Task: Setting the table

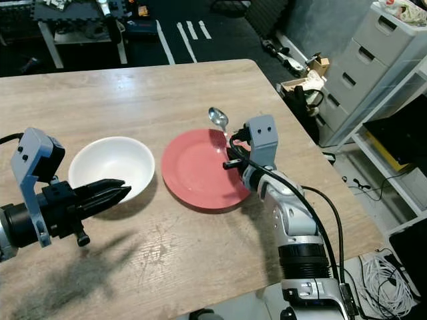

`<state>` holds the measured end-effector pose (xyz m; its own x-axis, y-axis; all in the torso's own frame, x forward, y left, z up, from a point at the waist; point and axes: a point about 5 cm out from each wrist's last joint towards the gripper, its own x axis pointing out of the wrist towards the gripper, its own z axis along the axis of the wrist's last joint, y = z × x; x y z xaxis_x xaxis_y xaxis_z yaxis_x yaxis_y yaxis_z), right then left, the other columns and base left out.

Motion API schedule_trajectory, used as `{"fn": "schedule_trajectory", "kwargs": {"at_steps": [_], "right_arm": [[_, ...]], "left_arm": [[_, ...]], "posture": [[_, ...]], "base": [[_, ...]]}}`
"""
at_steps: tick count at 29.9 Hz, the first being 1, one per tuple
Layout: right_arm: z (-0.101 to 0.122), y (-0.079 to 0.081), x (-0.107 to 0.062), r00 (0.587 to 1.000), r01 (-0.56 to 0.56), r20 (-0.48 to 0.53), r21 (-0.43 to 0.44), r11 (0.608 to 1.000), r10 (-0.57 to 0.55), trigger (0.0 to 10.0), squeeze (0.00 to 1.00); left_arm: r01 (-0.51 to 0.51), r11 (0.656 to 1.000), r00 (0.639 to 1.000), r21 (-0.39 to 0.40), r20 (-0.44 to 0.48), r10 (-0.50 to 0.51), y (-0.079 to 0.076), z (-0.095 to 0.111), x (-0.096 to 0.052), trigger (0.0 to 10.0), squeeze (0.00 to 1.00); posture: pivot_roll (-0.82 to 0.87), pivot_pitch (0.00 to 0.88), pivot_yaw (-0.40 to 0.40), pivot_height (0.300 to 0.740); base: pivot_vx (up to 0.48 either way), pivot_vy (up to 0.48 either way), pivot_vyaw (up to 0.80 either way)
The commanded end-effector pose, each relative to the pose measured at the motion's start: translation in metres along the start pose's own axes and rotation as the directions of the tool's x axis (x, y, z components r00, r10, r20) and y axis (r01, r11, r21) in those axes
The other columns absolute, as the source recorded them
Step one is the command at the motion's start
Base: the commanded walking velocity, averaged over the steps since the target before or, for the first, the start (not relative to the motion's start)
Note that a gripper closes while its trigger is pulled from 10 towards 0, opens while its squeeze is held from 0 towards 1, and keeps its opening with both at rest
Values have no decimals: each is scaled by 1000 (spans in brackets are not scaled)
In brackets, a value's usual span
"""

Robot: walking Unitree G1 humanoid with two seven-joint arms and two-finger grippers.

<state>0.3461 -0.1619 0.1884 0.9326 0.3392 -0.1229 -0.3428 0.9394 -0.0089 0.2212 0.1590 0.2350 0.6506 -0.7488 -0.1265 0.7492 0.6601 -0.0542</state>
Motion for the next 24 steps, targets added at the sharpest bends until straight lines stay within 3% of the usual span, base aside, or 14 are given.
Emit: {"fn": "schedule_trajectory", "kwargs": {"at_steps": [1,12,13,16,24], "right_arm": [[-3,-1,-5,1000,9,-22,8,1000,-9,10000,0],[-2,1,-9,999,14,-36,12,1000,-13,10000,0],[-11,2,-18,998,27,-50,26,999,-25,10000,1000],[-22,5,-33,996,49,-73,47,998,-45,10000,1000],[-22,3,-34,995,66,-77,50,997,-62,10000,1000]], "left_arm": [[16,1000,1000,-7,-13,-16,-2,-3,0,10000,0],[16,1000,1000,-7,-13,-16,-2,-3,0,10000,0],[27,1000,1000,-7,-16,-27,-2,-4,2,10000,0],[44,999,999,-7,-21,-44,-2,-5,6,10000,0],[48,999,999,-8,-19,-48,-2,-5,7,10000,0]], "posture": [[32,125,9,740],[32,125,9,740],[12,101,28,740],[9,100,29,740],[8,101,29,740]], "base": [[0,0,0],[0,0,0],[0,0,0],[0,0,0],[0,0,0]]}}
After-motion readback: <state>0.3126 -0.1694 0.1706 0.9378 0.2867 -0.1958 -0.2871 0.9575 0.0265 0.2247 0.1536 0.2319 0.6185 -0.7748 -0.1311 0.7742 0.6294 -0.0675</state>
